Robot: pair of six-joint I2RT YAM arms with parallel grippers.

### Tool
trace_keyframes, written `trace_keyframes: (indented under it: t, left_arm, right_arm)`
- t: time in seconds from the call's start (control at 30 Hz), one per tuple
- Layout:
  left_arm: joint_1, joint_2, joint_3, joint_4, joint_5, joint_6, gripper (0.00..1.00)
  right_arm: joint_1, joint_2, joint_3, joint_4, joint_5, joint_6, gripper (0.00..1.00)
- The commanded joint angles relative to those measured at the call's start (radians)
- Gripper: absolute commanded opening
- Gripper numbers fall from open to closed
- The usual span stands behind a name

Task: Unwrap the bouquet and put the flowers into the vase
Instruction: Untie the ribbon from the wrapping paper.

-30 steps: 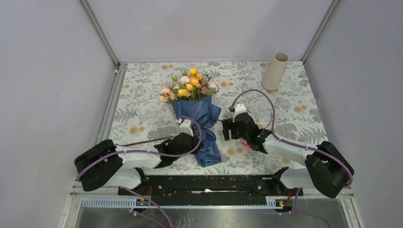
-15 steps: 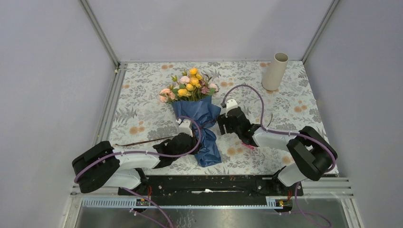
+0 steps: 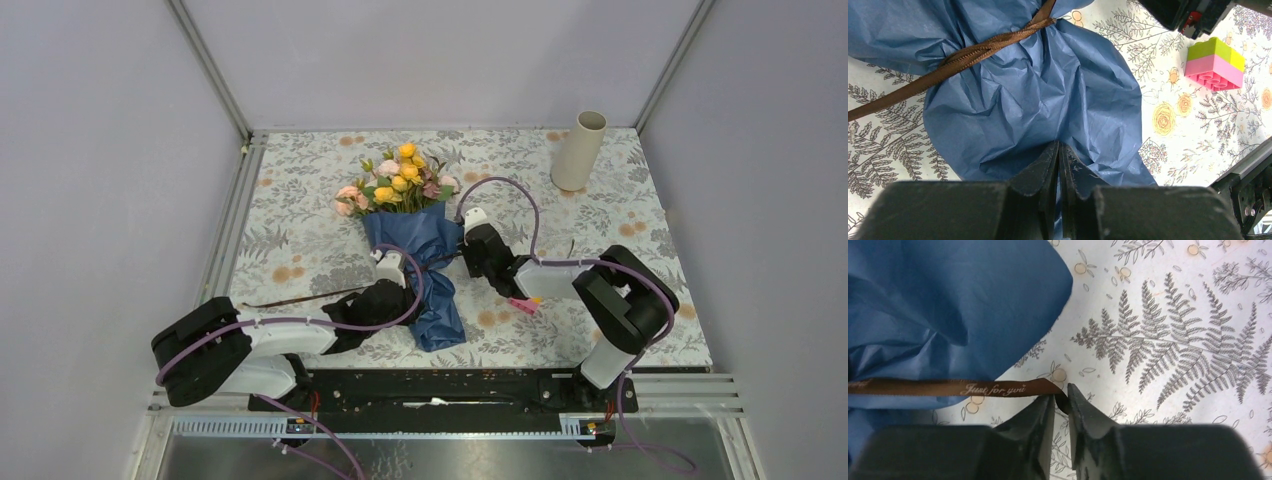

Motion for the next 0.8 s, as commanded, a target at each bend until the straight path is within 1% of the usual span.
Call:
trace_keyframes:
  t: [0.0, 0.07, 0.1, 0.2, 0.3, 0.4, 0.57, 0.77]
  left_arm:
    - [-0.007, -0.006, 0.016, -0.045, 0.017, 0.011, 0.11]
    - [-0.006, -0.011, 0.016, -0.058, 0.01, 0.02, 0.1]
    - [-0.006, -0.014, 0.017, -0.068, 0.009, 0.027, 0.1]
    - [-0.006, -0.018, 0.023, -0.087, 0.016, 0.038, 0.1]
    - [-0.006, -0.02, 0.024, -0.1, 0.019, 0.037, 0.1]
    - [-0.006, -0.028, 0.022, -0.111, 0.022, 0.029, 0.1]
    - [-0.006, -0.036, 0.012, -0.132, 0.013, 0.016, 0.09]
    - [-0.006, -0.035, 0.003, -0.135, 0.013, 0.011, 0.09]
  right_arm:
    - [0.007, 0.024, 0.062, 0.078, 0.087, -0.005, 0.14]
    - [0.008, 0.023, 0.072, 0.077, 0.115, -0.005, 0.01]
    - [0.008, 0.014, 0.07, 0.08, 0.137, -0.002, 0.0]
    - [0.008, -0.043, 0.048, 0.094, 0.22, 0.013, 0.0]
    - [0.008, -0.143, 0.022, 0.102, 0.298, 0.02, 0.0]
    - [0.009, -0.238, 0.021, 0.088, 0.324, 0.024, 0.0]
    - [0.013, -0.326, 0.109, 0.003, 0.347, 0.024, 0.0]
    - [0.017, -0.318, 0.241, -0.102, 0.308, 0.004, 0.0]
